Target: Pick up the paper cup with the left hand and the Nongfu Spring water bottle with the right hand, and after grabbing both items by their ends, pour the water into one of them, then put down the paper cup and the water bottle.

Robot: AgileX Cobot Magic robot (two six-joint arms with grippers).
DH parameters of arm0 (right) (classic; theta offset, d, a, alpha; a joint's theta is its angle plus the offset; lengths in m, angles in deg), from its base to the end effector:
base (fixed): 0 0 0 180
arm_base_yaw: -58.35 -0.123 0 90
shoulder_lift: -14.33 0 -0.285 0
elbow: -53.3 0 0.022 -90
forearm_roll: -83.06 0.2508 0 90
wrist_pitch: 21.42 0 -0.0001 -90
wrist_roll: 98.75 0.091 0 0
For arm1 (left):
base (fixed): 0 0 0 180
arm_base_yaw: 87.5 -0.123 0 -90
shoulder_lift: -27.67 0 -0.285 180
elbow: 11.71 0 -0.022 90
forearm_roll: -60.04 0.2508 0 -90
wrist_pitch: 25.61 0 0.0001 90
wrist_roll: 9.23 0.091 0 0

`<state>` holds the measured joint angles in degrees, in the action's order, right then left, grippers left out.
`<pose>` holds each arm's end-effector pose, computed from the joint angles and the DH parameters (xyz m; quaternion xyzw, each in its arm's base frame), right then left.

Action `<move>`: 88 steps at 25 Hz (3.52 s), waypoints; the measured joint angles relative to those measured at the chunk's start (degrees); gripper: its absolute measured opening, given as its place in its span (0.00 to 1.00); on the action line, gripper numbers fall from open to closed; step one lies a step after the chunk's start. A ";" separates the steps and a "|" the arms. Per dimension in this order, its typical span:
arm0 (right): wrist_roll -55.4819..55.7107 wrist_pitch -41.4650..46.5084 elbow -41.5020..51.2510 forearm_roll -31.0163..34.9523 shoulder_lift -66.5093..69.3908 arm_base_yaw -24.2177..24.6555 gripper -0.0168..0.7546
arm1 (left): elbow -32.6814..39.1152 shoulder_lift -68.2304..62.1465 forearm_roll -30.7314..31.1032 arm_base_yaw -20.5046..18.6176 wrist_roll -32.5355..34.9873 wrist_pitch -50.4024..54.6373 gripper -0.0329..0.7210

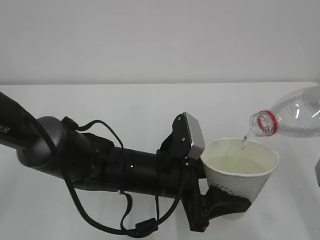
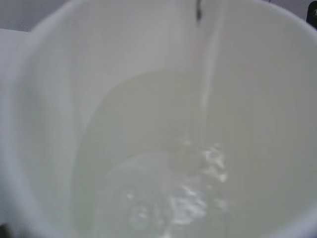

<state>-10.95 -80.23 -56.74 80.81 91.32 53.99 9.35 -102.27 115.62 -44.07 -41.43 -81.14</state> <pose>0.1812 0.0169 0.2053 -0.5318 0.4485 -0.4951 0.5205 0.2377 -0.3102 0.1083 0.5157 0.6071 -0.4493 0.4044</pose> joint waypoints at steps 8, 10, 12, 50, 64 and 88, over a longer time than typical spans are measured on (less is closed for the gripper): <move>0.00 0.00 0.00 0.00 0.00 0.00 0.53 | 0.00 0.00 0.09 0.00 0.00 0.00 0.68; 0.00 0.00 0.00 0.00 0.00 0.00 0.53 | 0.00 0.00 0.09 0.00 0.00 0.00 0.68; 0.00 0.00 0.00 0.00 0.00 0.00 0.53 | 0.00 0.00 0.09 0.00 0.00 0.00 0.68; 2.71 -0.24 0.00 0.00 0.00 0.00 0.53 | 0.00 0.00 0.09 0.00 0.00 0.10 0.68; 15.64 -0.24 -0.09 -0.22 0.00 0.00 0.53 | 0.00 0.00 0.09 0.00 0.00 0.20 0.68; 45.06 -0.24 -0.09 -1.06 0.00 0.00 0.53 | 0.00 0.00 0.09 0.00 0.00 0.47 0.68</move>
<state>34.11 -80.47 -56.83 79.75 91.32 53.99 9.35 -102.27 115.71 -44.07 -41.43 -80.67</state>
